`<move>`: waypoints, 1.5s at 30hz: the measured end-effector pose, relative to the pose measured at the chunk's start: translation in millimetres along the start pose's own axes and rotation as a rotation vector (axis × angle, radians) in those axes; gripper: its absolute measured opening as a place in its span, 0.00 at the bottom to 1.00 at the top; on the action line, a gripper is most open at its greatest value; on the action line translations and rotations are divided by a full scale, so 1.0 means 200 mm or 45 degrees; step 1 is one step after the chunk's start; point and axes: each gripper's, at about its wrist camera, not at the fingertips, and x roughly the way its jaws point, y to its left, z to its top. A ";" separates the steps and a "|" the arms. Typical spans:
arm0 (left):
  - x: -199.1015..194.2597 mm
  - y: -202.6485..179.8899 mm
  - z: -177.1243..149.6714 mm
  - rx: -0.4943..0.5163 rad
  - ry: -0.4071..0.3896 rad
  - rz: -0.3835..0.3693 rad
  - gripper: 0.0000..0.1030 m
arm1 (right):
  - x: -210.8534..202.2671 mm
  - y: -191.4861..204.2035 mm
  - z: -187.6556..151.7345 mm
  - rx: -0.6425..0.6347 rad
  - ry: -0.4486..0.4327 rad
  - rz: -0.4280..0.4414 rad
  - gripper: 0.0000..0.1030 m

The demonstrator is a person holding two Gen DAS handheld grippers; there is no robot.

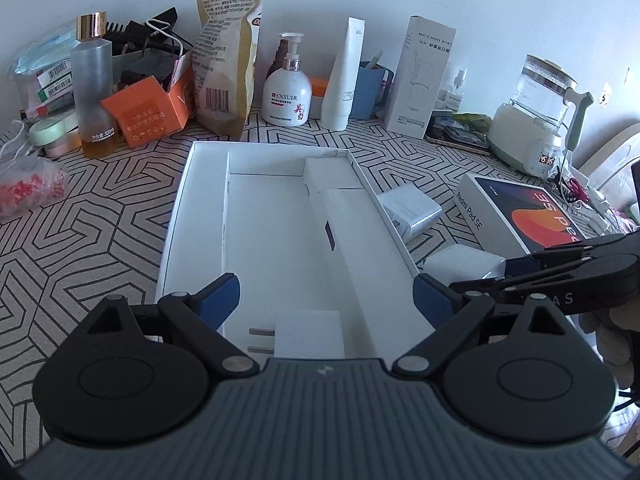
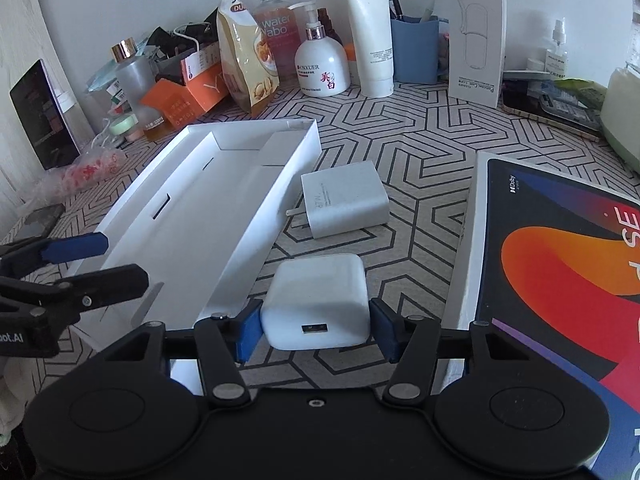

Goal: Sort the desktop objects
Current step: 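Carry the square charger into the white tray box and open the right tool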

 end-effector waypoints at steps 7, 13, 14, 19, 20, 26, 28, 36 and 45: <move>-0.03 0.03 -0.01 -0.014 0.006 0.007 0.92 | 0.02 0.03 -0.03 -0.032 0.027 -0.054 0.60; -0.07 0.00 -0.03 0.029 -0.027 0.030 0.92 | 0.08 0.11 -0.04 -0.164 0.008 -0.146 0.62; -0.08 0.00 -0.03 0.036 -0.033 0.037 0.92 | 0.08 0.11 -0.04 -0.169 0.008 -0.140 0.60; -0.09 0.03 -0.03 -0.001 -0.030 0.036 0.92 | 0.01 0.07 -0.04 -0.088 -0.054 -0.049 0.59; -0.09 0.04 -0.03 -0.007 -0.033 0.042 0.92 | -0.01 0.07 -0.04 -0.072 -0.069 -0.032 0.59; -0.11 0.13 -0.01 -0.058 -0.051 0.045 0.92 | -0.12 0.09 0.00 -0.048 -0.132 0.053 0.59; -0.13 0.15 0.00 -0.055 -0.073 0.082 0.92 | -0.13 0.14 0.03 -0.077 -0.143 0.083 0.59; -0.22 0.25 -0.03 -0.069 -0.197 0.144 0.92 | 0.00 0.40 0.20 -0.245 -0.078 0.239 0.59; -0.23 0.40 -0.05 -0.144 -0.190 0.171 0.92 | 0.26 0.61 0.32 -0.433 0.033 0.217 0.59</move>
